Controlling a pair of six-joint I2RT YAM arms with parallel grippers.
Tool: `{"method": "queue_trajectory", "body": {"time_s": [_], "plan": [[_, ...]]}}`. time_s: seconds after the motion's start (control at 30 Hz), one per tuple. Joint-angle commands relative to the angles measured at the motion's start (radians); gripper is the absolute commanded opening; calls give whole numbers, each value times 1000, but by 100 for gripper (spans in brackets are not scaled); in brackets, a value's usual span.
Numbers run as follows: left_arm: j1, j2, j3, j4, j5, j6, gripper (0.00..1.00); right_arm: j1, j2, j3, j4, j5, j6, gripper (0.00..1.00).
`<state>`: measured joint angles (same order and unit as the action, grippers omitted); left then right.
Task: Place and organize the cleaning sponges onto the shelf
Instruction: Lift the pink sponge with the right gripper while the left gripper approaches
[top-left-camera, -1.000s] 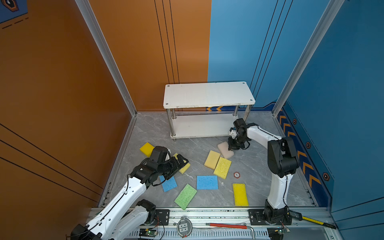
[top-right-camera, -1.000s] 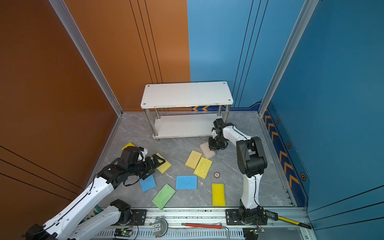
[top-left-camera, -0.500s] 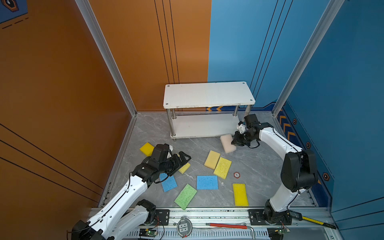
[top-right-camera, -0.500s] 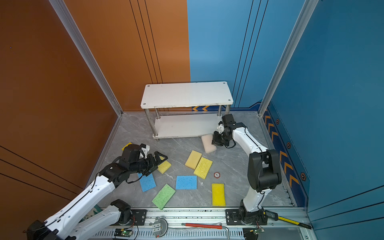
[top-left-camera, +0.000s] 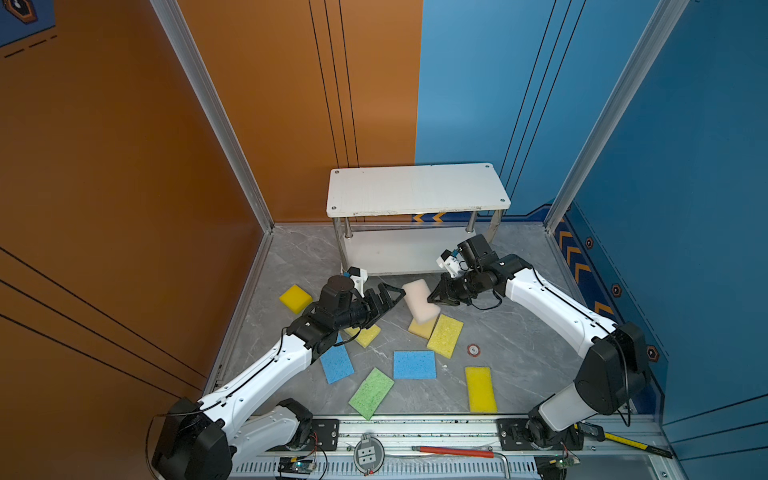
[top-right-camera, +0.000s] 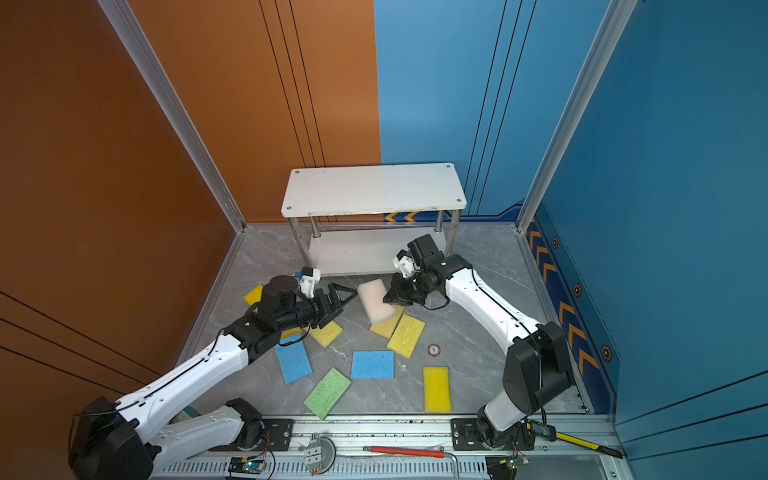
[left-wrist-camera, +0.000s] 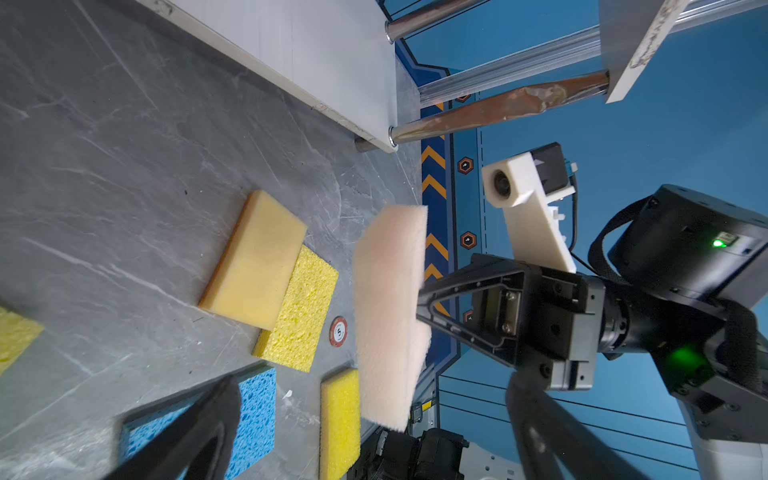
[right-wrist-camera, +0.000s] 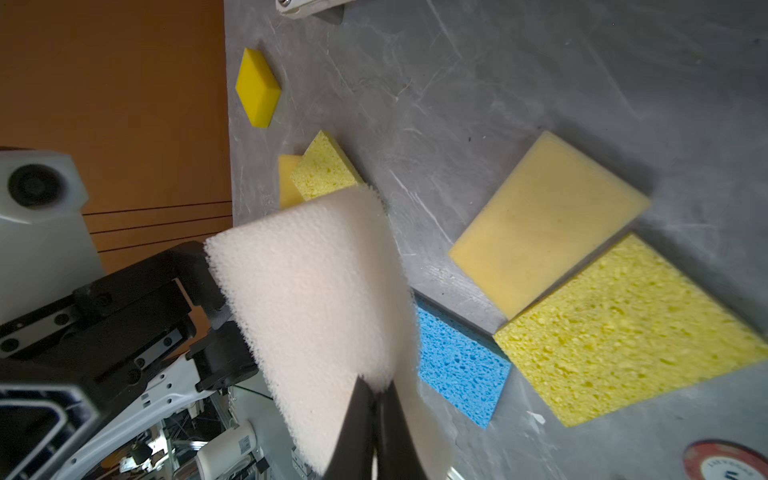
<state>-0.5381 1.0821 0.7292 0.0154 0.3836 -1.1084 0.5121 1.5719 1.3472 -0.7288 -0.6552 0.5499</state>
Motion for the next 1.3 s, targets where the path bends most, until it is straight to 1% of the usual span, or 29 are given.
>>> {"method": "queue_trajectory", "body": {"time_s": [0.0, 0.23, 0.33, 0.37, 0.4, 0.63, 0.7, 0.77, 0.93, 1.07, 1.1, 1.13, 1.2, 1.23, 1.27], "plan": [[-10, -15, 25, 46, 3, 1, 99, 35, -16, 60, 6, -51, 39, 5], [-17, -38, 19, 44, -21, -1, 92, 75, -9, 93, 19, -95, 59, 6], [-26, -51, 20, 45, -36, 2, 87, 90, -8, 95, 20, -101, 60, 6], [-29, -54, 20, 44, -39, 2, 83, 92, -10, 94, 21, -101, 62, 6], [-31, -56, 19, 44, -41, 2, 80, 95, -13, 92, 20, -99, 64, 6], [-43, -59, 3, 41, -63, 8, 70, 106, -42, 75, 20, -96, 69, 6], [-45, -57, 4, 36, -71, 12, 64, 106, -51, 65, 20, -94, 71, 6], [-47, -57, 7, 32, -76, 13, 60, 105, -57, 61, 20, -93, 73, 6], [-48, -59, 12, 17, -86, 19, 41, 106, -59, 64, 20, -89, 77, 6], [-48, -49, 23, 5, -84, 32, 33, 106, -67, 64, 20, -84, 83, 6], [-48, -45, 26, 2, -83, 35, 33, 106, -70, 64, 20, -82, 84, 7], [-48, -41, 31, -1, -80, 39, 32, 106, -72, 62, 20, -77, 86, 7], [-46, -31, 39, -3, -71, 43, 32, 104, -79, 58, 20, -73, 92, 13], [-45, -28, 43, -3, -68, 45, 32, 102, -81, 58, 20, -72, 94, 18], [-42, -25, 44, -3, -64, 46, 31, 100, -82, 61, 20, -73, 98, 27]]}}
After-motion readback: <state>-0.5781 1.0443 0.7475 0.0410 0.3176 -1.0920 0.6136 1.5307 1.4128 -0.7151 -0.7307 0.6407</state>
